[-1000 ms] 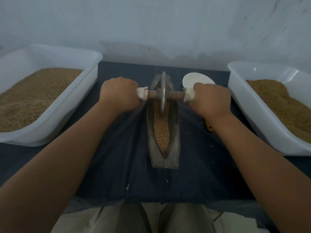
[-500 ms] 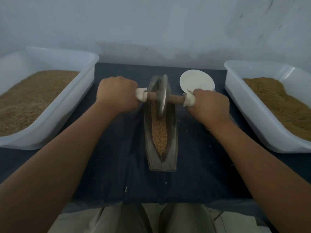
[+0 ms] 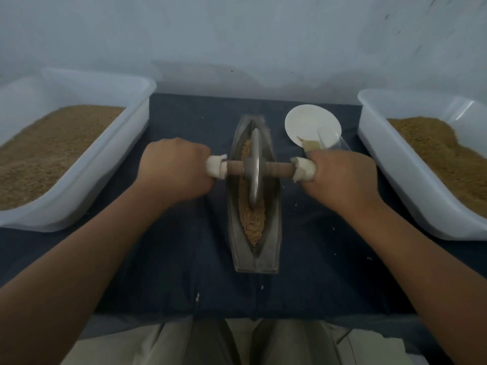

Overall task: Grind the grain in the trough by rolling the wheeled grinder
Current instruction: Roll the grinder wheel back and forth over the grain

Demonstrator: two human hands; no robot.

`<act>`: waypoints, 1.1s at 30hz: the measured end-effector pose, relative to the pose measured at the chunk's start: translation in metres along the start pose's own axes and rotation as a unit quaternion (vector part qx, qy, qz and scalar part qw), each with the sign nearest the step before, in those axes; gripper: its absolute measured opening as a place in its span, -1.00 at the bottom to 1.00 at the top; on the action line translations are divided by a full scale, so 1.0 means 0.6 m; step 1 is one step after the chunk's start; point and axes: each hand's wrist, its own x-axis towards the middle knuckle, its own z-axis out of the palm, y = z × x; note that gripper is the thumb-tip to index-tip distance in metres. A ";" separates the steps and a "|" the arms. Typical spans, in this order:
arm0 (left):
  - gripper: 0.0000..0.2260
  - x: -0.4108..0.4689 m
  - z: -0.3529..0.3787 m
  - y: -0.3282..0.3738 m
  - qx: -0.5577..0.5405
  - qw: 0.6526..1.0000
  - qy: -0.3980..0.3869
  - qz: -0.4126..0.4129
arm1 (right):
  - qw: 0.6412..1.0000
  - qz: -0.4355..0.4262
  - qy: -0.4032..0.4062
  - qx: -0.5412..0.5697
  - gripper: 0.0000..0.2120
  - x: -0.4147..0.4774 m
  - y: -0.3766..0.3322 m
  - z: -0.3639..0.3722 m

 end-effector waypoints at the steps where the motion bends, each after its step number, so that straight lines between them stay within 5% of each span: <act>1: -0.63 0.025 0.010 -0.001 -0.005 1.000 -0.010 -0.017 | 1.000 0.010 0.000 -0.008 -0.56 0.025 0.001 0.014; 7: -0.66 0.084 0.013 -0.003 -0.045 0.997 -0.044 -0.050 | 0.998 0.022 -0.048 -0.040 -0.69 0.092 0.003 0.018; 14: -0.57 -0.056 -0.029 -0.001 -0.020 0.999 0.018 0.036 | 0.999 -0.029 -0.019 0.025 -0.68 -0.045 0.000 -0.038; 18: -0.62 -0.014 -0.010 0.003 0.001 1.000 -0.006 -0.006 | 1.000 -0.011 -0.029 0.005 -0.56 -0.004 -0.002 -0.007; 22: -0.68 0.081 0.005 0.006 -0.008 0.998 -0.031 -0.050 | 0.999 0.032 -0.040 -0.018 -0.67 0.076 0.004 0.030; 27: -0.74 0.069 -0.024 0.004 -0.005 0.997 -0.073 -0.003 | 0.997 0.037 -0.061 -0.007 -0.58 0.052 0.004 0.020; 33: -0.64 -0.037 -0.033 -0.007 0.013 0.997 0.021 0.078 | 0.998 -0.016 -0.040 0.035 -0.60 -0.052 0.007 -0.024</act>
